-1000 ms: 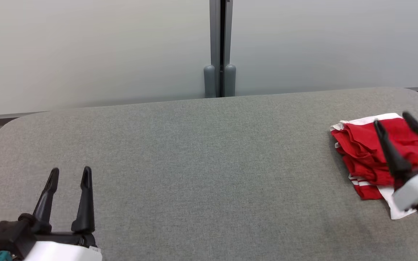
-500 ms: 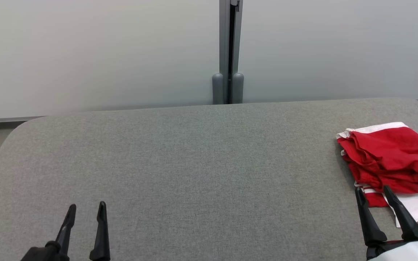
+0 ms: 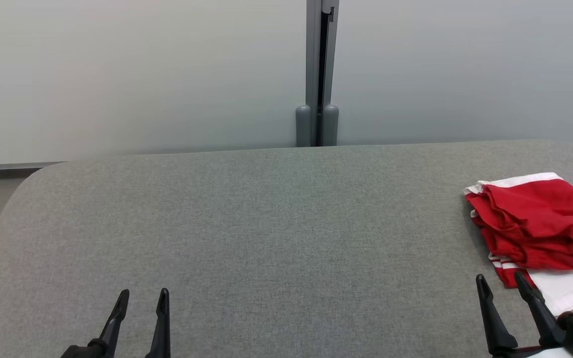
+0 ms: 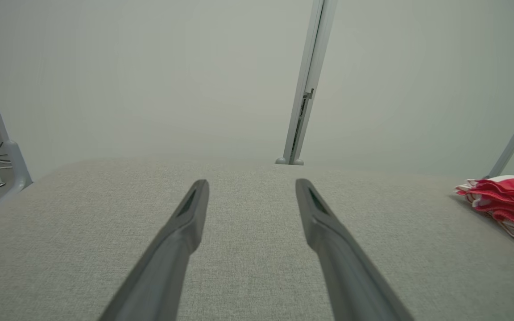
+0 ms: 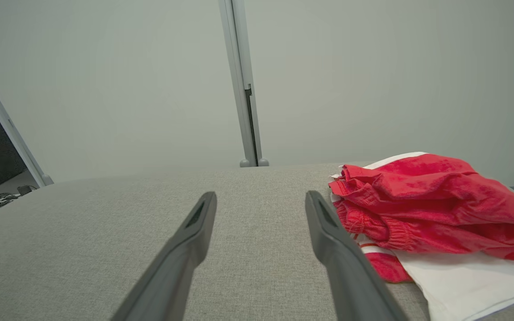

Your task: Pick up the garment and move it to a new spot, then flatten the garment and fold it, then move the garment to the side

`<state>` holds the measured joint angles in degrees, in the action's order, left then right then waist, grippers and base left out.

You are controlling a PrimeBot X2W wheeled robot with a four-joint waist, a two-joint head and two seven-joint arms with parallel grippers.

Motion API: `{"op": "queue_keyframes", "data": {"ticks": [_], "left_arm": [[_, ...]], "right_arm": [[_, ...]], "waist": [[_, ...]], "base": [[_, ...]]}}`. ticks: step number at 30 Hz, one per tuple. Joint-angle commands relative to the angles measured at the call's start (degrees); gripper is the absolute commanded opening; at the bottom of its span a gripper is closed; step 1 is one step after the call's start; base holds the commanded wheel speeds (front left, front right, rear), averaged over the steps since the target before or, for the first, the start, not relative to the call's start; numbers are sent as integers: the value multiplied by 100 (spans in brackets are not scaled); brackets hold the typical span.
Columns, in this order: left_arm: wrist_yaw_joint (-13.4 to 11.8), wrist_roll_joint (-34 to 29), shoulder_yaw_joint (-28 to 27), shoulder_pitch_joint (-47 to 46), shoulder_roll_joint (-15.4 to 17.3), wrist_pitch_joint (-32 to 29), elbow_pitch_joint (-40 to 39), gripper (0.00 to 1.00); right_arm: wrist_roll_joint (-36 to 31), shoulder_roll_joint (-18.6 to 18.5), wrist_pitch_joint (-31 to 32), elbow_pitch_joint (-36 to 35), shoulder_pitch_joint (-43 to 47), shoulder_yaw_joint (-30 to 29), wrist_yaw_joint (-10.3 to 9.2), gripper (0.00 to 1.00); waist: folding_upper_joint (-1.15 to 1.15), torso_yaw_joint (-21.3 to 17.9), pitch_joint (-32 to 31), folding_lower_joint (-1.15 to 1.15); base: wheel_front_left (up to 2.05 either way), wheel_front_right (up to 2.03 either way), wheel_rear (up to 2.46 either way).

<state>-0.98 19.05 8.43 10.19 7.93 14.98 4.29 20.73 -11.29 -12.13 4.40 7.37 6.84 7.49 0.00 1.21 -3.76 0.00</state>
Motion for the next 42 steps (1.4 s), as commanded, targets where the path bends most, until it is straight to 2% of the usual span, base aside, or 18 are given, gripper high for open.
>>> {"op": "queue_keyframes", "data": {"ticks": [1,18,19,21,42], "left_arm": [[57,-84,-63,-59,-17,25,31,100],[448,-461,-492,-103,-327,25,87,100],[427,-442,-464,-12,-344,-2,126,0],[431,-391,-460,5,-365,-38,207,0],[546,1699,-747,-460,-398,-611,411,0]], "right_arm": [[-32,-1,-42,12,26,8,3,100],[-28,45,9,-17,-46,48,3,100],[-8,62,10,24,-1,70,0,0],[45,96,14,78,29,87,0,0],[2048,227,450,309,-360,-219,0,0]], "waist": [[0,-10,-1,0],[0,-61,-15,0],[0,-61,-15,0],[0,-62,-13,0],[0,-72,56,0]], "base": [[0,0,0],[0,0,0],[0,0,0],[0,0,0],[0,0,0]]}}
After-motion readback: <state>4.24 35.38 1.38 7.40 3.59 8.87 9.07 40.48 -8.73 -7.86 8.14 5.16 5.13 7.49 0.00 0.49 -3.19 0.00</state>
